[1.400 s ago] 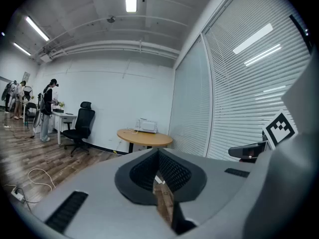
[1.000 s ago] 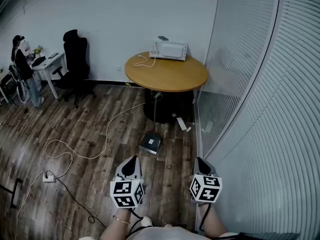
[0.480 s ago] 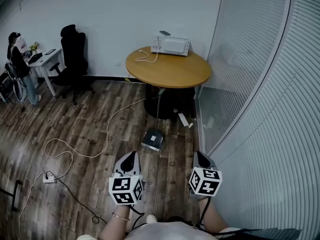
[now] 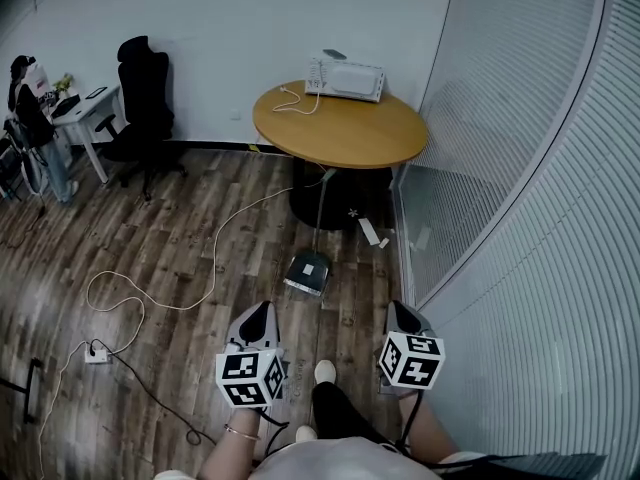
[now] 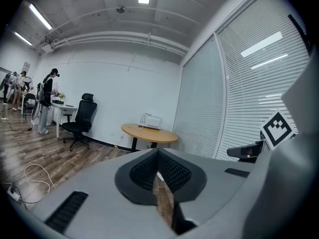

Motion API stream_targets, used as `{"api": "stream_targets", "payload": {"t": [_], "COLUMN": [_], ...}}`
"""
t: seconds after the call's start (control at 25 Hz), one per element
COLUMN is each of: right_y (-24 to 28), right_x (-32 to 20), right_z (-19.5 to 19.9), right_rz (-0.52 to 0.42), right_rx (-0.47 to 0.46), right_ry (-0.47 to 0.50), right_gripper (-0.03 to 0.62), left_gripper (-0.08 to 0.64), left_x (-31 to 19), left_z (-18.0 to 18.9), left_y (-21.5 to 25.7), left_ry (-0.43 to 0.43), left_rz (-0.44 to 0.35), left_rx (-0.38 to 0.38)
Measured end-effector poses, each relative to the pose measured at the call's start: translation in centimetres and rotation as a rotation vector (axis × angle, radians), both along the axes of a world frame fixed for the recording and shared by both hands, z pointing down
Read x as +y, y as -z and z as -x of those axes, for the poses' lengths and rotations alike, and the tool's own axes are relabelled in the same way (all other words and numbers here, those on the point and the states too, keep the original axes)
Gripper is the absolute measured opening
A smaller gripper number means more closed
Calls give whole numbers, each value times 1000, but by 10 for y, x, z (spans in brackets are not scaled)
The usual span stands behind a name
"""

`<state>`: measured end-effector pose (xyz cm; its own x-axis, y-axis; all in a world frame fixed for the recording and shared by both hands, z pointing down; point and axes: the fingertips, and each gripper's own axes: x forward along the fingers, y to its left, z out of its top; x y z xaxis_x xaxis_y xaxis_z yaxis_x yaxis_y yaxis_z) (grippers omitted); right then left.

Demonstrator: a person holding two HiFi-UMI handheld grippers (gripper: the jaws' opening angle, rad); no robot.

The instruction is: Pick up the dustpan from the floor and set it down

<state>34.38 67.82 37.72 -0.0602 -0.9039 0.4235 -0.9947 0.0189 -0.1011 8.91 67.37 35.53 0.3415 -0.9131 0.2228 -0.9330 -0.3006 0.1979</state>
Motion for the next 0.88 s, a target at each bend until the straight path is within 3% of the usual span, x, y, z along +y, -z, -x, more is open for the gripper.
{"api": "stream_targets", "payload": {"t": [0.56,0.88], "right_y": [-22,-23], "right_x": [-95,-171], "right_z": [8,6], "right_rz": [39,64], "right_rx": [19,59], "right_ry": [38,76], "right_gripper": [32,32], "left_gripper": [17,17], "left_x": [-85,-156], "left_z": [8,1], "left_y": [-17,-41], "left_ry": [20,29], "left_rz": [11,90], "left_rx": [-12,34]}}
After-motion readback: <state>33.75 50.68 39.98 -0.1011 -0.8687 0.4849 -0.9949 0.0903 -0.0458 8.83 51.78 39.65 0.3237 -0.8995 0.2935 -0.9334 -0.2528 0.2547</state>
